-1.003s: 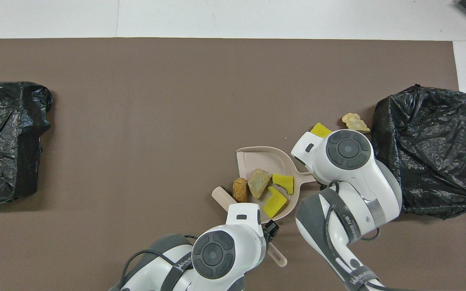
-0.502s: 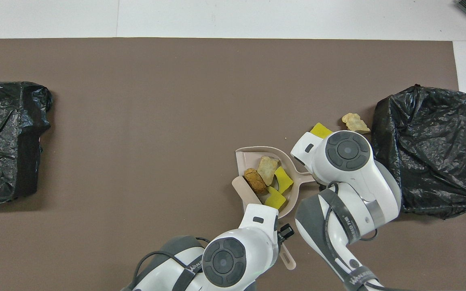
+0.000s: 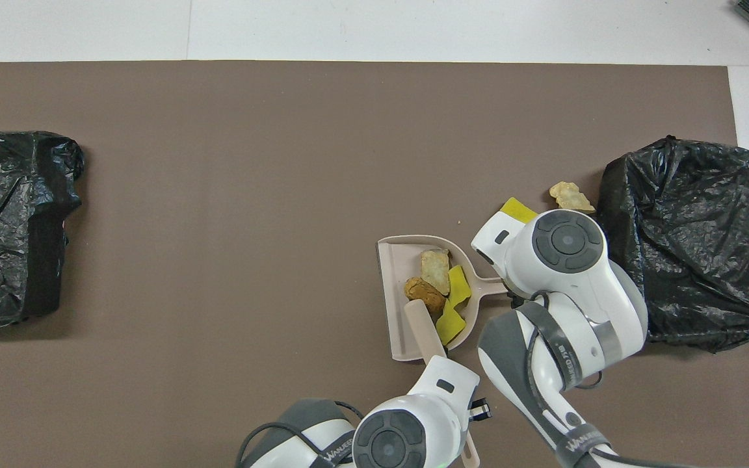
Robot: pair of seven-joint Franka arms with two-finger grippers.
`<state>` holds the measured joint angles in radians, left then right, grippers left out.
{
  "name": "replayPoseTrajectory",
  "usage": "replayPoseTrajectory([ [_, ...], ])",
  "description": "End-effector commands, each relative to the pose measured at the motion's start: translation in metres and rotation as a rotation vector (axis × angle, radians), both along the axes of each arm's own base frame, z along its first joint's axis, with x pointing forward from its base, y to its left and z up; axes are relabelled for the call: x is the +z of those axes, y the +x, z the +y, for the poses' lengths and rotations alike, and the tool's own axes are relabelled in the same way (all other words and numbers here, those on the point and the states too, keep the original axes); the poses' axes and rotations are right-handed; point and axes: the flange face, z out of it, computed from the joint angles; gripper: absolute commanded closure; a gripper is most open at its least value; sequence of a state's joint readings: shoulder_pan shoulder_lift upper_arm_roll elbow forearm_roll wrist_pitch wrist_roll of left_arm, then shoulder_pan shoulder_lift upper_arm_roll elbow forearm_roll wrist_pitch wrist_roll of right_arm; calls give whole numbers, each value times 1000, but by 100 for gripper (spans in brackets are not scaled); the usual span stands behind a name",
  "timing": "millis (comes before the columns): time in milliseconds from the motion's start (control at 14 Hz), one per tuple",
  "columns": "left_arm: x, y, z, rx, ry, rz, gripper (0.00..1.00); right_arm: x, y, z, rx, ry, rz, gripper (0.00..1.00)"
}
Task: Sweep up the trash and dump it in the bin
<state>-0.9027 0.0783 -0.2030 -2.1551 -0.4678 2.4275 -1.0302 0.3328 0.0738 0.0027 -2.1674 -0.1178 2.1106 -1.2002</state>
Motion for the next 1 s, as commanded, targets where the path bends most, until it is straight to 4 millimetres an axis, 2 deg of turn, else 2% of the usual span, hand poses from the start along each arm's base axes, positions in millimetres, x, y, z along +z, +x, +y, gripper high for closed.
replayPoseTrajectory([
  [0, 14, -12, -2, -92, 25, 34, 100, 3, -2, 3, -56, 57, -28, 100],
  [502, 35, -18, 13, -183, 86, 24, 100, 13, 4, 5, -53, 65, -45, 100],
  [717, 50, -21, 26, -226, 144, 10, 100, 20, 7, 5, -46, 76, -47, 100],
  [932, 57, -13, 42, -259, 223, -27, 100, 23, 11, -4, -42, 84, -46, 100],
])
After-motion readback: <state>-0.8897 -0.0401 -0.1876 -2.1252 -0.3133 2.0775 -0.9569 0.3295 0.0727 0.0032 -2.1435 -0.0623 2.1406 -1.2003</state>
